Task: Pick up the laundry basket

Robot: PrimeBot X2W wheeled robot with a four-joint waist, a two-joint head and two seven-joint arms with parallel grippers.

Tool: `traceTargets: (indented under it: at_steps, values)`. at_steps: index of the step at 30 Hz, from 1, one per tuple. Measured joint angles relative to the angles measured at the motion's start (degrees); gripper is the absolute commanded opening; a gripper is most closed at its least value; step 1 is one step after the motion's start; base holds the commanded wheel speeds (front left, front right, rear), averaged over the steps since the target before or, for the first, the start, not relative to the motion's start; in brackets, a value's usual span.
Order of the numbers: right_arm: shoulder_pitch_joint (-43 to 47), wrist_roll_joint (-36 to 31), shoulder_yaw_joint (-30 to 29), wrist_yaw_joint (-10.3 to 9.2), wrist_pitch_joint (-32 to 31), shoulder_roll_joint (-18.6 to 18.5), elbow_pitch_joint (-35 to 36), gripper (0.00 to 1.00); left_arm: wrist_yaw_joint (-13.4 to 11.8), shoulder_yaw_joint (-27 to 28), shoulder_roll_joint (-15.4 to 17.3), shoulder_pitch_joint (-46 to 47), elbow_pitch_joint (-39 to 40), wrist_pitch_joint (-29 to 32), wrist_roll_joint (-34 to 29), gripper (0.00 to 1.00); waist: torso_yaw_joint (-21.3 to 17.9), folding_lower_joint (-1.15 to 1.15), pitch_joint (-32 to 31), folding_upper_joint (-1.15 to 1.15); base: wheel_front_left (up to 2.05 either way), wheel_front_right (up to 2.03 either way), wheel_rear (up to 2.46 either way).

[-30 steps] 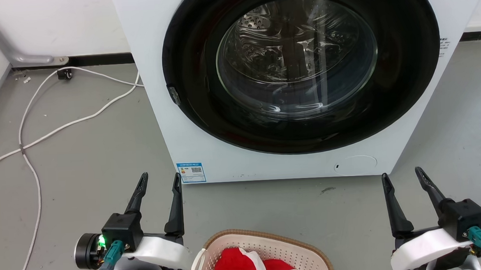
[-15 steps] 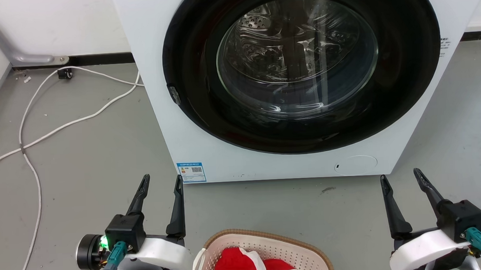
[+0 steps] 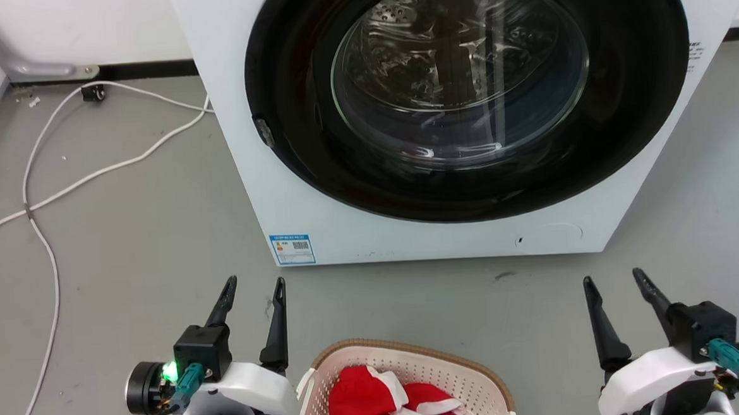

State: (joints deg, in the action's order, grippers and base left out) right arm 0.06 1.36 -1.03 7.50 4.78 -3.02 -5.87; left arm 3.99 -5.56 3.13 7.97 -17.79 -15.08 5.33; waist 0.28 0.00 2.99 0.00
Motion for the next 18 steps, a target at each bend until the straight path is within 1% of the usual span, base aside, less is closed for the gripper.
traceTargets:
  at_steps: [4, 10, 18]
  values:
    - [-0.12, 1.08, 0.29, 0.0, -3.24, 0.02, -2.76, 1.0, 0.54, -0.04, 0.13, 1.55, -6.53, 0.07, 1.07, 1.0, -0.13, 0.0, 1.74, 0.0, 0.0, 0.0, 0.0]
    - [-1.57, 3.76, 1.36, 0.0, -7.95, 0.02, -7.97, 1.0, 1.49, -0.25, 0.2, 4.73, -15.44, 1.83, 2.85, 1.0, -0.21, 0.0, 4.79, 0.0, 0.0, 0.0, 0.0]
    - [-4.85, 7.69, 3.55, 0.0, -14.59, 0.07, -15.15, 1.0, 2.65, -1.25, 0.51, 10.16, -25.96, 6.35, 6.05, 1.0, -0.06, 0.0, 8.83, 0.0, 0.0, 0.0, 0.0]
